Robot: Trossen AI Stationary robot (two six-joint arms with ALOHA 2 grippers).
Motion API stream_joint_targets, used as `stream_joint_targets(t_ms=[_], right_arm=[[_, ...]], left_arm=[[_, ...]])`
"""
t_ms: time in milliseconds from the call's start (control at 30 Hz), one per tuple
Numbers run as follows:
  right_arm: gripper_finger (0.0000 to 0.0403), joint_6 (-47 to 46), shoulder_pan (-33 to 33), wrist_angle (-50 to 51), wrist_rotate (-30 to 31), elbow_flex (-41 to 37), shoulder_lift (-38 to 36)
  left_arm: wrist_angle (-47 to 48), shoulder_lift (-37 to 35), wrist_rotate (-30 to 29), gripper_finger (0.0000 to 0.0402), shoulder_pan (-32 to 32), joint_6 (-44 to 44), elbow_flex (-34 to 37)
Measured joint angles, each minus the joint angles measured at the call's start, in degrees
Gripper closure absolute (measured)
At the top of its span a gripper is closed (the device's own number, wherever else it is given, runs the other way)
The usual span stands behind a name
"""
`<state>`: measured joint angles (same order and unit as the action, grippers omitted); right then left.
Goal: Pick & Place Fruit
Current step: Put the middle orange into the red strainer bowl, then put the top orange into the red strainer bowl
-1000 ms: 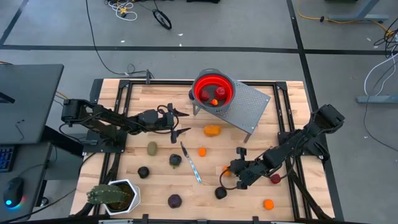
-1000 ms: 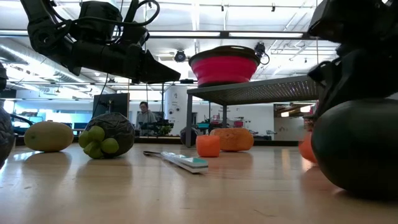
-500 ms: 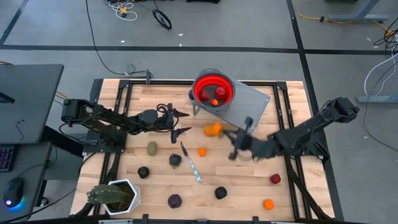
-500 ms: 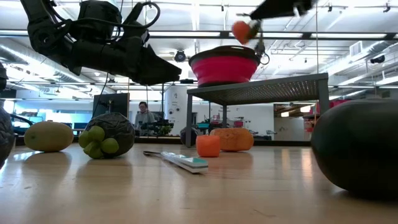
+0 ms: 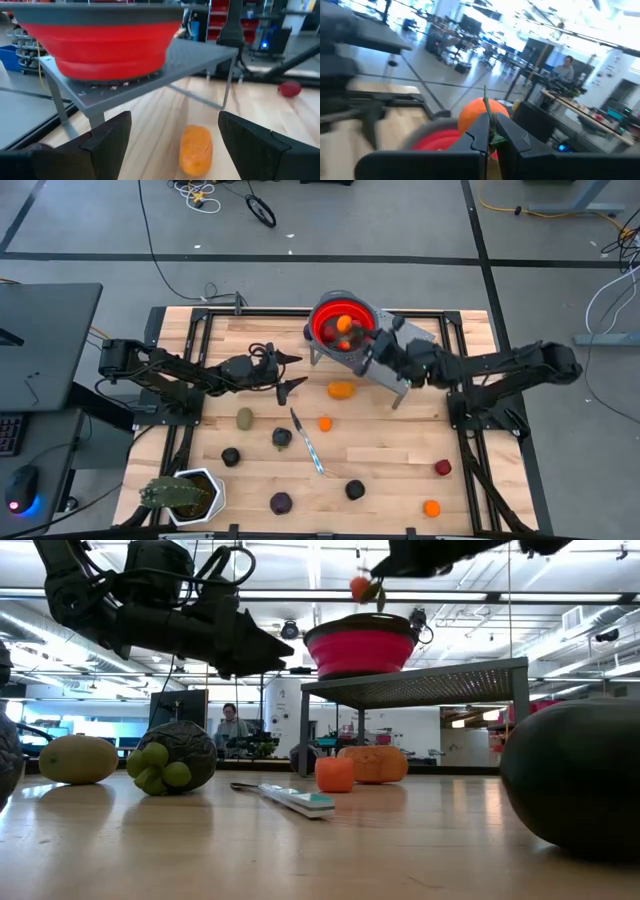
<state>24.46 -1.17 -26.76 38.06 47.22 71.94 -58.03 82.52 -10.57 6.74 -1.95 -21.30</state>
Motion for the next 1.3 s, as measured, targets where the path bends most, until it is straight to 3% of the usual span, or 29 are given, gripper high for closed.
stream_joint_targets(t_ms=[233,533,700,833,1000,1133,1300], right_arm=[[0.0354,-6.48,-5.4,5.84,-7.21,0.0,0.02],[0.0228,-8.74,-5.13,6.77,-4.43,0.0,-0.11],[0.019,-8.69,-2.1,5.79,-2.18,0.0,-2.01],[0.0186,-11.43,2.18,7.85,-8.29,0.0,-3.03],[0.0185,-20.3,6.14,18.26,-15.94,0.0,-2.21],[0.0185,-25.05,9.91,26.45,-15.6,-0.02,-0.58],[0.0185,-31.24,14.77,33.38,-14.36,-0.02,1.14]], left_arm=[[-0.82,0.0,-0.34,0.0095,-0.07,-0.86,-0.83],[1.74,0.11,-0.54,0.0095,-0.2,-0.83,-0.83],[0.84,0.11,-0.49,0.0095,-0.2,-0.85,-0.83],[-6.67,0.07,2.33,0.0095,-0.17,-0.89,-0.81],[-12.15,-3.19,4.57,0.0095,0.33,-0.88,-2.12],[0.25,-10.02,8.74,0.0095,1.45,-0.93,-5.97],[31.01,-18.09,10.94,0.0095,1.55,0.22,-14.73]])
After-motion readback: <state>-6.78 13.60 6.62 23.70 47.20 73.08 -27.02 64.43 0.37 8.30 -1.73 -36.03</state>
